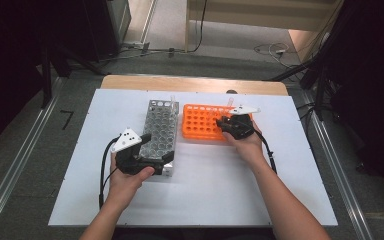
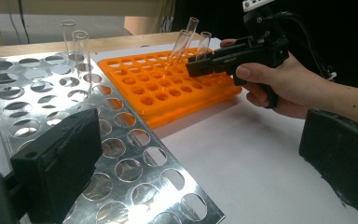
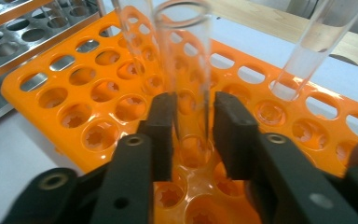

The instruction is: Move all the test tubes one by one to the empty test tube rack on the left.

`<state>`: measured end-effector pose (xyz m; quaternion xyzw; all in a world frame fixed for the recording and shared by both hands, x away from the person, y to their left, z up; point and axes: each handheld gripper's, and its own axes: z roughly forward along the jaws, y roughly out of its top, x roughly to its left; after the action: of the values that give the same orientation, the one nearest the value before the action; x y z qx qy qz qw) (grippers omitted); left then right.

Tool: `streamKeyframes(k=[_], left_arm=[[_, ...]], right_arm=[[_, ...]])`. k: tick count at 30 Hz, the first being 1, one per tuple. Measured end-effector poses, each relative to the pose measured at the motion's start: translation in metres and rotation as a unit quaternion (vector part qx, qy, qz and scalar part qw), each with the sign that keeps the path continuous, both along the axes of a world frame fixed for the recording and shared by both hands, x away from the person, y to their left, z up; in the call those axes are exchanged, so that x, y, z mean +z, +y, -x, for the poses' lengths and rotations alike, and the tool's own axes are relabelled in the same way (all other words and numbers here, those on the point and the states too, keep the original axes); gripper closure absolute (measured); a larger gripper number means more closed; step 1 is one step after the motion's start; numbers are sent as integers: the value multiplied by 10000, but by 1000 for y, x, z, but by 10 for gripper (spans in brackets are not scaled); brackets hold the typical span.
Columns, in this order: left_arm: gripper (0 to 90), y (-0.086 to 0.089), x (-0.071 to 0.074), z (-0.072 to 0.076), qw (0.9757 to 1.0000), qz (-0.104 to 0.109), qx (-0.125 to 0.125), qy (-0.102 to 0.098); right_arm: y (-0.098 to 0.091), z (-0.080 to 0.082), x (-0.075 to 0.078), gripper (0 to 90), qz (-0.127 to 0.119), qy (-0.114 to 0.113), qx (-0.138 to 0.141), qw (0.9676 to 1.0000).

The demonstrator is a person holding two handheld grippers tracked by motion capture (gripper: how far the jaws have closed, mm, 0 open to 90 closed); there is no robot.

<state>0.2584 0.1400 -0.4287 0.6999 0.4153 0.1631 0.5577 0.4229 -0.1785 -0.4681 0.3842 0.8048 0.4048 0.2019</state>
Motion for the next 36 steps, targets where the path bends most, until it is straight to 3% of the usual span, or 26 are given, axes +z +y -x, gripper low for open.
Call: streamKeyframes(k=[8,17,28,36], left_arm=[[0,0,0,-1,10000,10,4,4],[0,-4,-1,-1,10000,-10,-28,17],[0,-11,0,-2,10000,-35,-90,-21],[0,-17,2,-1,9998,-52,-173,-38]], right_arm=[[-1,0,3,739,-38,-72,-10,10000],[-8,9,25,740,-277,-292,112,9991],[-17,35,48,740,-475,-384,352,9975],[-18,62,50,739,-562,-356,617,9959]])
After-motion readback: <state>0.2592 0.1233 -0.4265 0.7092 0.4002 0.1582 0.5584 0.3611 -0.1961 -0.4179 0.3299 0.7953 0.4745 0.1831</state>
